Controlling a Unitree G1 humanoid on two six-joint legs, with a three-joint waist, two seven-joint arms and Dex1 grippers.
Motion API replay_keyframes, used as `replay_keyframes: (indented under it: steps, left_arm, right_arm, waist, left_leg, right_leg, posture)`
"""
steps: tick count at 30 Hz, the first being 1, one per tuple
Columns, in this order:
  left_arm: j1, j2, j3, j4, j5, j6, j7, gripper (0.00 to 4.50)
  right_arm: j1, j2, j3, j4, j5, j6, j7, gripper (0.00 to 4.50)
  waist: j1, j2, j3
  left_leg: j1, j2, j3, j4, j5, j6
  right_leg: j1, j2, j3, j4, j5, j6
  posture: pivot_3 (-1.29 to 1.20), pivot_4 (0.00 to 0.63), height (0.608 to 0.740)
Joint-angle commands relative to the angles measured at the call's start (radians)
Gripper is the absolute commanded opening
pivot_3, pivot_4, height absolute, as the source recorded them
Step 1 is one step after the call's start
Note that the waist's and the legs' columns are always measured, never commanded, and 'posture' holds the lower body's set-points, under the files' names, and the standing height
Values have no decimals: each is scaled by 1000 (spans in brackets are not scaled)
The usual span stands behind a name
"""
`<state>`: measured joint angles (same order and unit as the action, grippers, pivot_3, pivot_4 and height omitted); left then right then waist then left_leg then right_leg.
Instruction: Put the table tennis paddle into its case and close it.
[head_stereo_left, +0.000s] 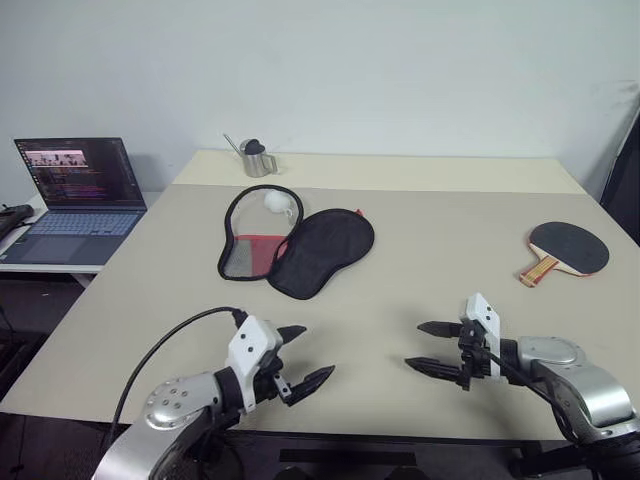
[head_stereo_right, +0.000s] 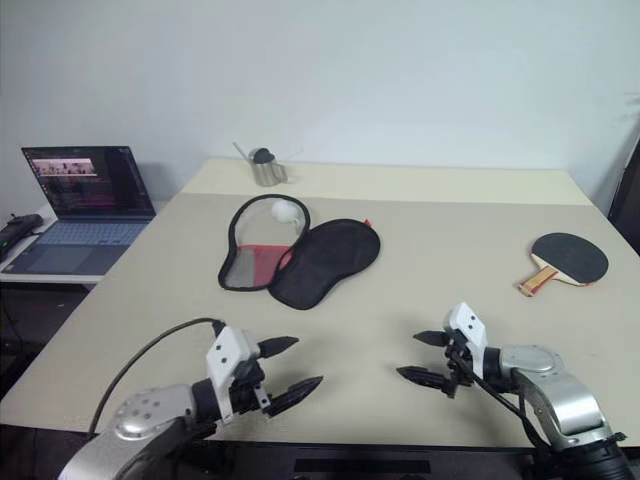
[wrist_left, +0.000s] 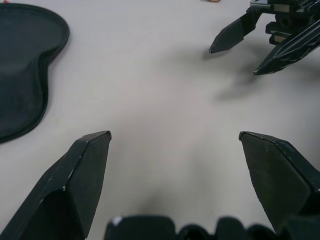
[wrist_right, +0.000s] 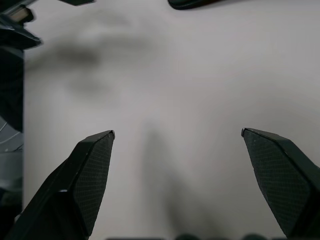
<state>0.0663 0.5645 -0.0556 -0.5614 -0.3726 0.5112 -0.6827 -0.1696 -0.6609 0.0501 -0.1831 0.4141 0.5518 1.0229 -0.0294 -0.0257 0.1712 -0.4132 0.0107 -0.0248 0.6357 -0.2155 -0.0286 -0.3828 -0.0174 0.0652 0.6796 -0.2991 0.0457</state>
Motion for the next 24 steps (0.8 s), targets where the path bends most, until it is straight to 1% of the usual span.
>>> replay_keyframes:
  steps: [1, 3, 8, 14, 24]
  left_arm:
    - [-54, -7, -30, 37, 28, -33, 0, 4500]
    - [-81, -8, -46, 58, 43, -45, -6, 4500]
    - [-113, -5, -34, 90, 32, -52, -28, 4500]
    - [-110, 5, -9, 111, 31, -78, -41, 4500]
    - [-58, 39, 61, 109, 21, -103, -62, 4500]
  right_arm:
    - [-3, -31, -25, -23, 15, -1, 17, 4463]
    - [-5, -30, -29, -22, 21, 0, 9, 4463]
    - [-17, -30, -34, -38, 32, 6, -5, 4463]
    - [-26, -7, -1, -38, 25, -2, -8, 4463]
    - [-32, 59, 37, -58, 26, -1, -30, 4463]
  waist:
    - [0, 0, 0]
    - [0, 0, 0]
    - [-3, -1, 1]
    - [-2, -1, 1]
    - [-2, -1, 1]
  left_leg:
    - [0, 0, 0, 0, 0, 0]
    - [0, 0, 0, 0, 0, 0]
    - [0, 0, 0, 0, 0, 0]
    - [0, 0, 0, 0, 0, 0]
    - [0, 1, 0, 0, 0, 0]
  right_leg:
    - [0, 0, 0, 0, 0, 0]
    - [0, 0, 0, 0, 0, 0]
    - [0, 1, 0, 0, 0, 0]
    - [0, 0, 0, 0, 0, 0]
    - [0, 0, 0, 0, 0, 0]
  posture:
    - [0, 150, 740]
    - [0, 150, 740]
    - [0, 150, 740]
    - [0, 150, 740]
    - [0, 150, 740]
